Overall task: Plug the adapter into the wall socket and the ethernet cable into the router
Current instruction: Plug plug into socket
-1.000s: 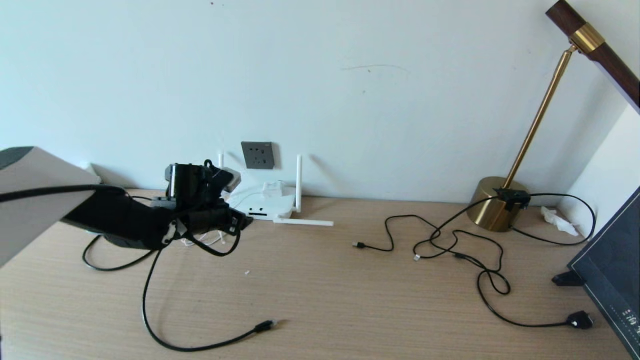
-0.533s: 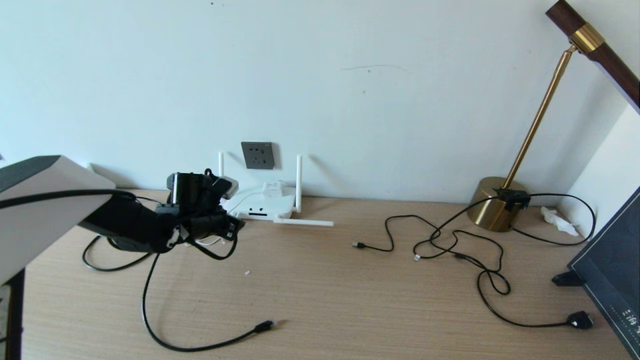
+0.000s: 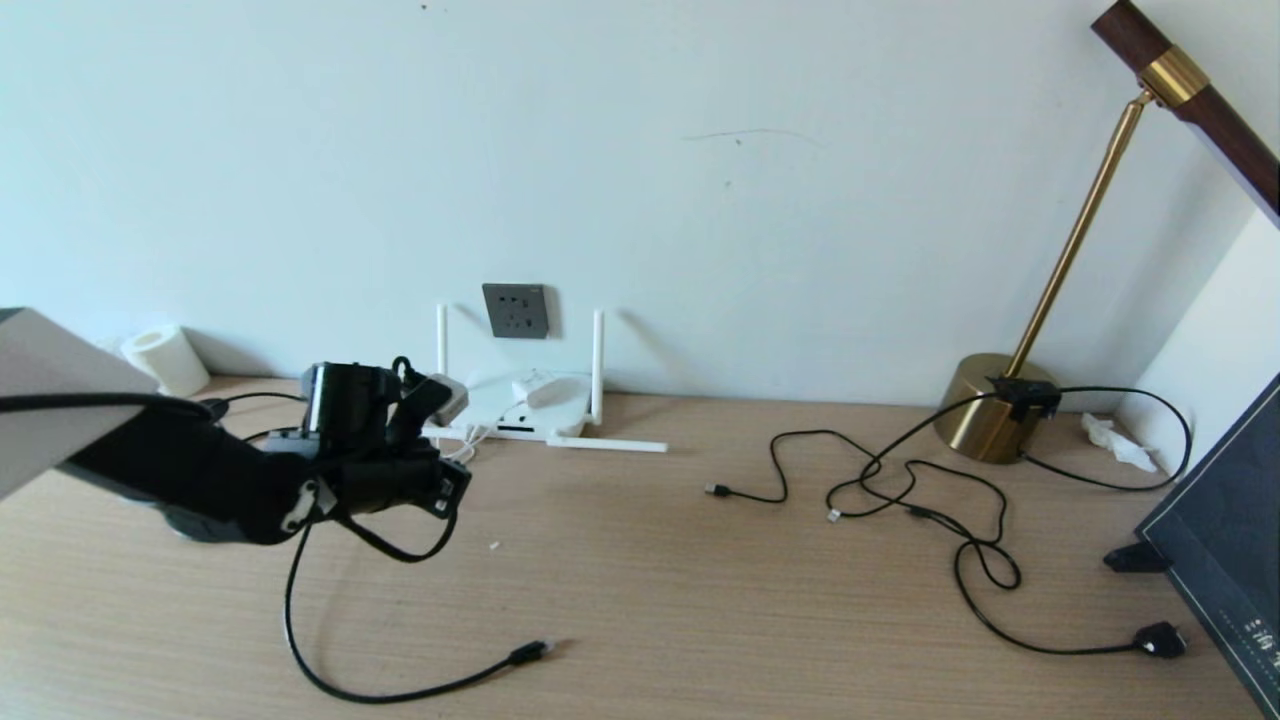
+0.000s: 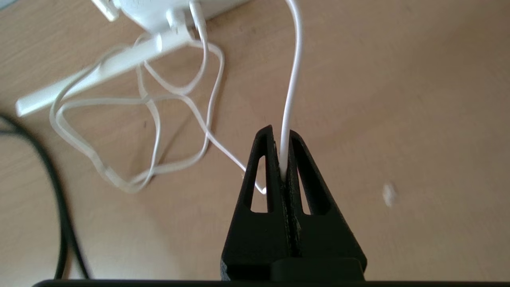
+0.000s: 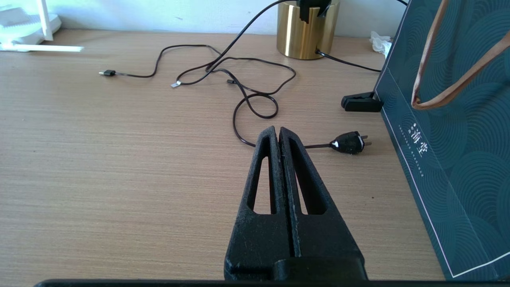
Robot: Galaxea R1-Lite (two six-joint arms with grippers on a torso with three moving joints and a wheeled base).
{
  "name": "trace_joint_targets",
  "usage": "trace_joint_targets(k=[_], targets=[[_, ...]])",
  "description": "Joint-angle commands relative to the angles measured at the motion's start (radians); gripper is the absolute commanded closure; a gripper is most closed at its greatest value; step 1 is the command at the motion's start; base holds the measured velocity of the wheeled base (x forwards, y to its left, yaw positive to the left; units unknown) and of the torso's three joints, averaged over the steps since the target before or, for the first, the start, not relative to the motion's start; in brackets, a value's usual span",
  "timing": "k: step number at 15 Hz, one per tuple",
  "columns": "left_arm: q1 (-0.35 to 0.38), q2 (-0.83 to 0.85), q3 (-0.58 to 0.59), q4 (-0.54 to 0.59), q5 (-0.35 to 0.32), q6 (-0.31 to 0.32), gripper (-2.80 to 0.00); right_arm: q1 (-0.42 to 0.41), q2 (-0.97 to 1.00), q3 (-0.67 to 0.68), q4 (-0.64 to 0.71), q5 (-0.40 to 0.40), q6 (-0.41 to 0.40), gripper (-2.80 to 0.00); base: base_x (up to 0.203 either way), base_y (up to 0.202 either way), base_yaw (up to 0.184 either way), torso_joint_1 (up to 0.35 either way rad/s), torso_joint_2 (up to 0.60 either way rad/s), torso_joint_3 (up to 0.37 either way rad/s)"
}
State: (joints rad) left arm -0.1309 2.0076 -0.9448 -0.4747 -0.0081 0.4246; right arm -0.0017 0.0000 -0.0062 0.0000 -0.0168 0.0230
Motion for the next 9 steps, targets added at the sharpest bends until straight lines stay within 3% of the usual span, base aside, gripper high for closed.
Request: trace_joint_targets(k=[1, 9], targets=[[0.000, -0.192, 0.146, -0.002, -0.007, 0.021, 0.00, 0.000, 0.000, 0.000, 0.000, 0.000, 0.000, 0.00, 0.000, 0.000, 0.000, 0.000, 0.00, 0.000], [-0.026, -0.709, 0.845, 0.007, -0.032, 0.049, 0.00, 0.000, 0.000, 0.000, 0.000, 0.000, 0.000, 0.00, 0.000, 0.000, 0.000, 0.000, 0.00, 0.000]])
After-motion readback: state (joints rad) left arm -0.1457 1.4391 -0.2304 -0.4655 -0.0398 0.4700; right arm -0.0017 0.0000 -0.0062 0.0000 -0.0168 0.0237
